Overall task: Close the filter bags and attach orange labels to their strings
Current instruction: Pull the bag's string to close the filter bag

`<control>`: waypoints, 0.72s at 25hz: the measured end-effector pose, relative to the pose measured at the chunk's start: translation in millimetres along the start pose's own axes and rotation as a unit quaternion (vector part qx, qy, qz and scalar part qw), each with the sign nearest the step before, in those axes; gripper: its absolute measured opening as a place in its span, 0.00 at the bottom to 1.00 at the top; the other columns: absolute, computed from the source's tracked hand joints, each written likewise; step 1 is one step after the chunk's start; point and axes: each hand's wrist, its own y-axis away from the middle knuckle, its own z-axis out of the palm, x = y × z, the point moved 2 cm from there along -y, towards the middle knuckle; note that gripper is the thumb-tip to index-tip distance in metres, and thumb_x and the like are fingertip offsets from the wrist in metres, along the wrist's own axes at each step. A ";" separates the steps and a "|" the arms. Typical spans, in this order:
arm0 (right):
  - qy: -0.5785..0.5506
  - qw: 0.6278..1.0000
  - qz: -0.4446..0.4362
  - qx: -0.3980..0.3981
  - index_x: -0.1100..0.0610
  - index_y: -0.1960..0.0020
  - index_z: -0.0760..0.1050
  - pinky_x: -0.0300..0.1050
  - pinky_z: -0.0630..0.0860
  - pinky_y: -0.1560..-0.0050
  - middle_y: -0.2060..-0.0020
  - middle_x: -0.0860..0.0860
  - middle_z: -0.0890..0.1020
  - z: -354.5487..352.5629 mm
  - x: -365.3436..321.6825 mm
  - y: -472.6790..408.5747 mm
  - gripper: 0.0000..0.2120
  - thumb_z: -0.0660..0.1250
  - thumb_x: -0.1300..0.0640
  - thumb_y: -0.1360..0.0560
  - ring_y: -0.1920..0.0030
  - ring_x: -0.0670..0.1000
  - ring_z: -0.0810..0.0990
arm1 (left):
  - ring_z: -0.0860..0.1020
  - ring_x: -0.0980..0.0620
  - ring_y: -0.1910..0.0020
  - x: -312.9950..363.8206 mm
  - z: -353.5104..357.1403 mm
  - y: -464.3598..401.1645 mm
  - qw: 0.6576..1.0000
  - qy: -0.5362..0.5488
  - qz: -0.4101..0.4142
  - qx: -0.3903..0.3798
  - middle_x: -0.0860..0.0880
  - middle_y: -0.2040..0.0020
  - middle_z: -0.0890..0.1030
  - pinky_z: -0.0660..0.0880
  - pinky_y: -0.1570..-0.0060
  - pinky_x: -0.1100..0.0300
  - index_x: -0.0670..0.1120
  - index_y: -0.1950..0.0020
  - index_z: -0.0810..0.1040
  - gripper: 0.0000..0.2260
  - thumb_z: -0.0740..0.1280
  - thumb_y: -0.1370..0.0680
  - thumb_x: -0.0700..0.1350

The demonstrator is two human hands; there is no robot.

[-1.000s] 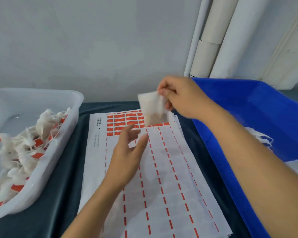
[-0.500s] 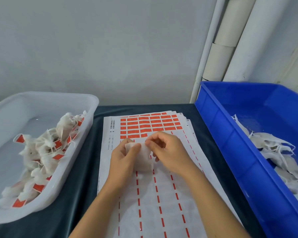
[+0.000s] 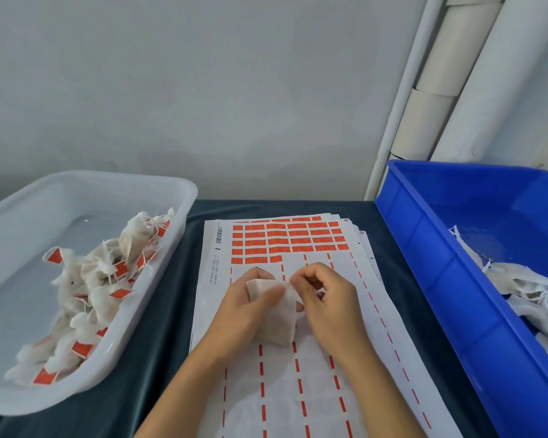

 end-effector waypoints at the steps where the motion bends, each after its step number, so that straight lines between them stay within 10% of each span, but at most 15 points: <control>1: 0.023 1.000 -0.016 0.013 0.43 0.53 0.78 0.28 0.78 0.55 0.58 0.35 0.82 -0.3 0.2 0.9 0.06 0.71 0.53 0.20 0.49 0.37 0.80 | 0.87 0.50 0.51 1.2 1.9 -0.2 1.000 -0.019 0.001 -0.006 0.54 0.50 0.86 0.83 0.56 0.61 0.61 0.50 0.78 0.10 0.70 0.27 0.63; 18: 0.096 0.953 -0.104 0.269 0.56 0.56 0.75 0.32 0.74 0.55 0.59 0.46 0.78 -33.6 -9.8 6.6 0.05 0.68 0.60 0.22 0.54 0.39 0.79 | 0.84 0.56 0.59 -3.4 2.7 6.5 0.976 -0.180 -0.017 -0.119 0.54 0.60 0.85 0.78 0.54 0.62 0.61 0.57 0.79 0.07 0.68 0.21 0.60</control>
